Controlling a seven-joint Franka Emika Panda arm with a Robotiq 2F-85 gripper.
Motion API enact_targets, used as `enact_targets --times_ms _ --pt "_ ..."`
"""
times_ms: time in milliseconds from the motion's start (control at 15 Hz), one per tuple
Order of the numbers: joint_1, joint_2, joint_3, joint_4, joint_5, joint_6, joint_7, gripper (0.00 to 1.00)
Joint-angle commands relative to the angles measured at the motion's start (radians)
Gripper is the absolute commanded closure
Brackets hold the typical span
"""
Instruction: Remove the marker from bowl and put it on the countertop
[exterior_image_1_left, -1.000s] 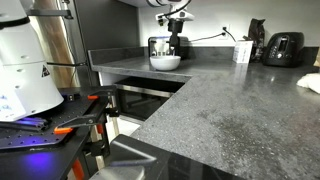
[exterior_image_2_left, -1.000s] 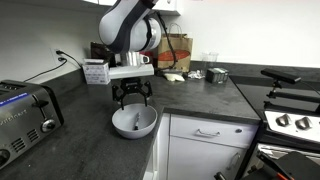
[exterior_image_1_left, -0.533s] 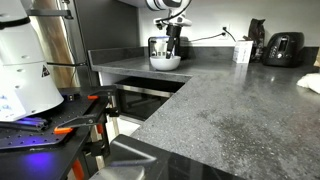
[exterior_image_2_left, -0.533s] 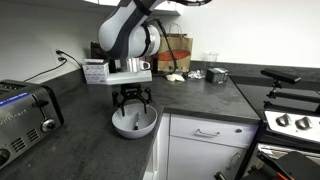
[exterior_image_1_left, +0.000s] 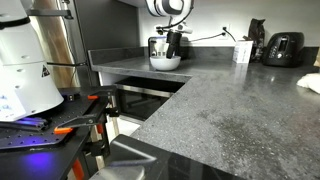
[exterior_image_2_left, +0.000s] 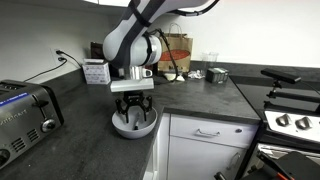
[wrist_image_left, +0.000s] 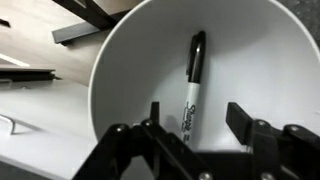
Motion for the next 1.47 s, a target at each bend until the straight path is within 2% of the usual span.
enact_targets --times_ms 0,333,400,667,1000,1133,1267,1400 --pt "0.003 0.020 -0.017 0.008 0.030 0.022 -0.025 0.57" --pt "0.002 0.011 -0.033 0.005 0.022 0.030 -0.027 0.96" --pt "0.002 0.003 -0.036 0.004 0.019 0.027 -0.023 0.99" --pt "-0.017 -0.036 -0.038 0.007 0.039 -0.017 -0.031 0.97" --pt "-0.091 -0.189 0.003 0.004 0.226 -0.161 -0.194 0.97" --pt "-0.092 -0.222 -0.026 0.024 0.194 -0.183 -0.144 0.97" --pt "-0.096 -0.217 -0.064 0.039 0.091 -0.169 -0.061 0.97" --pt "-0.120 -0.186 -0.102 0.060 0.033 -0.176 -0.023 0.97"
